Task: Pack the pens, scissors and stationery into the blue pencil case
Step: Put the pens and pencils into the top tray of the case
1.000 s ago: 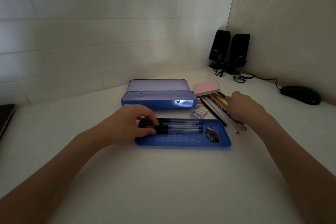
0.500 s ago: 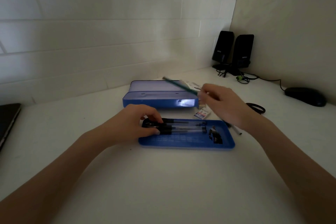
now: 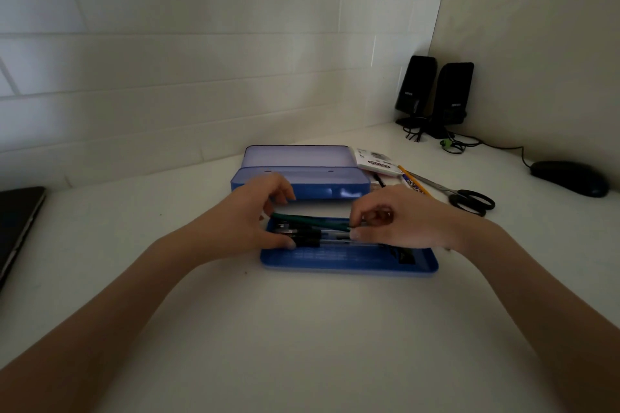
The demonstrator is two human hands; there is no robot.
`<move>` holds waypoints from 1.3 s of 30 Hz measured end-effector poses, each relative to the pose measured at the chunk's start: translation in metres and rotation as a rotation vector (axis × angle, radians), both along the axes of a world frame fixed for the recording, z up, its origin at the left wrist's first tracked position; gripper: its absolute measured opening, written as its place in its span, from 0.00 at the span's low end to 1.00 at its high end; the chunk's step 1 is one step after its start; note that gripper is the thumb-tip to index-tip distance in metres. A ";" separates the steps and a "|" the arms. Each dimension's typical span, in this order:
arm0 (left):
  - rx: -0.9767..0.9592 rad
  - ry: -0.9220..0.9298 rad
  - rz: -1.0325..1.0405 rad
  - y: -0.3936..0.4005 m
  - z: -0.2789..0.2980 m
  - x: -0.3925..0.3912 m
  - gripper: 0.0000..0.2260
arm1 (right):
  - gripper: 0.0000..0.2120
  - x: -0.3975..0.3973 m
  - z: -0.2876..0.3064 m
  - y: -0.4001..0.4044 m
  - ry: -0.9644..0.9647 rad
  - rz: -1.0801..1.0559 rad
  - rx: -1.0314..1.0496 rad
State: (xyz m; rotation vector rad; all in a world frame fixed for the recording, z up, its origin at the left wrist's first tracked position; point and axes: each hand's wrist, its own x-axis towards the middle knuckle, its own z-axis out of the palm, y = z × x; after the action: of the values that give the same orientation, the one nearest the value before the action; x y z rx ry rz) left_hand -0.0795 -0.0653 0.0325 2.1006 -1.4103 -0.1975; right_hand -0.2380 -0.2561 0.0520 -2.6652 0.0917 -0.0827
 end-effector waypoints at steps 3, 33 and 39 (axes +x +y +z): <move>-0.027 0.000 -0.069 0.001 0.001 -0.002 0.19 | 0.06 -0.001 0.002 0.003 0.027 0.029 -0.001; 0.022 -0.044 -0.127 -0.004 -0.011 0.001 0.18 | 0.10 -0.005 -0.029 -0.074 -0.058 -0.915 -0.128; 0.025 -0.047 -0.116 -0.004 -0.011 0.000 0.18 | 0.12 -0.002 -0.031 -0.070 -0.011 -0.938 -0.243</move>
State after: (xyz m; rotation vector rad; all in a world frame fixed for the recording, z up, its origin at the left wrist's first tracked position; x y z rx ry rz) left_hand -0.0792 -0.0690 0.0218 2.0573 -1.5670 -0.2137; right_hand -0.2397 -0.3264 0.0212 -2.6055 1.3825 -0.4227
